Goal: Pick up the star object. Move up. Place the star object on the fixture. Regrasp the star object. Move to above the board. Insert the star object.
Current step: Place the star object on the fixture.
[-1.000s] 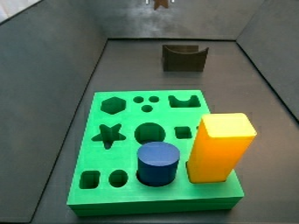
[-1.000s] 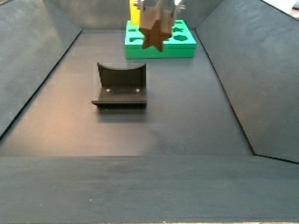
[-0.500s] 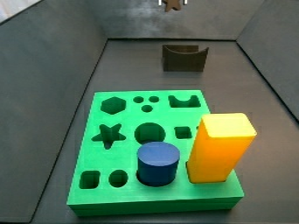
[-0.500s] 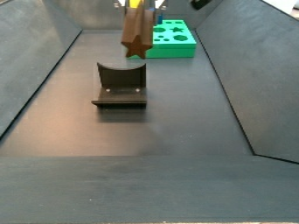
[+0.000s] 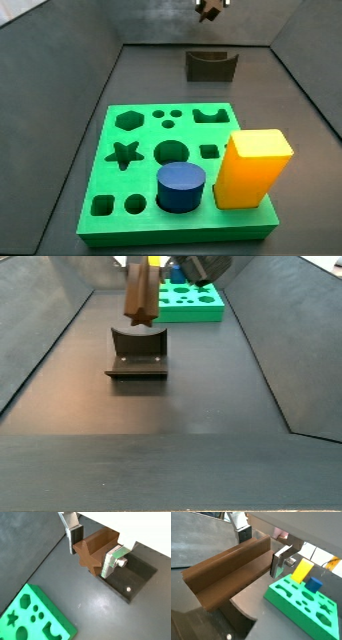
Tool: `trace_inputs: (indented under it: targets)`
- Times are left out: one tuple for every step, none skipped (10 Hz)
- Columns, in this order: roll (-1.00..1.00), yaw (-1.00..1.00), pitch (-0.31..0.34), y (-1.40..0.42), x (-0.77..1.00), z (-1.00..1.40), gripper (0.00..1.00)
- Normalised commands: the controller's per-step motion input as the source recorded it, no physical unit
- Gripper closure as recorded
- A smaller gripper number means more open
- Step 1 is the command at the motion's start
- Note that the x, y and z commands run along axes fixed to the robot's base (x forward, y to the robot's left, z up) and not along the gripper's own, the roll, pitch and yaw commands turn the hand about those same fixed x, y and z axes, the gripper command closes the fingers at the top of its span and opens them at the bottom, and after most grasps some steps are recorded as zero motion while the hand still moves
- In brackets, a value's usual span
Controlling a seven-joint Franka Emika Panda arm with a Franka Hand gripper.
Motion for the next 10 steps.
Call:
trace_inputs:
  targets:
    - [-0.25, -0.13, 0.068, 0.04, 0.22, -0.01, 1.0]
    - [-1.0, -0.08, 0.132, 0.13, 0.15, -1.0, 1.0]
    - [-1.0, -0.09, 0.099, 0.14, 0.13, -1.0, 1.0]
    - [-1.0, -0.12, 0.111, 0.14, 0.14, -1.0, 1.0]
    - [-0.79, -0.13, 0.123, 0.14, 0.16, -1.0, 1.0]
    - [-0.68, -0.13, 0.115, 0.14, 0.16, -1.0, 1.0]
    - [-0.47, -0.14, 0.086, 0.15, 0.17, -1.0, 1.0]
    - [-0.28, -0.15, 0.057, 0.14, 0.18, -1.0, 1.0]
    - [-0.22, -0.15, 0.043, 0.14, 0.18, -1.0, 1.0]
    - [-0.18, -0.14, 0.019, 0.11, 0.14, -0.75, 1.0]
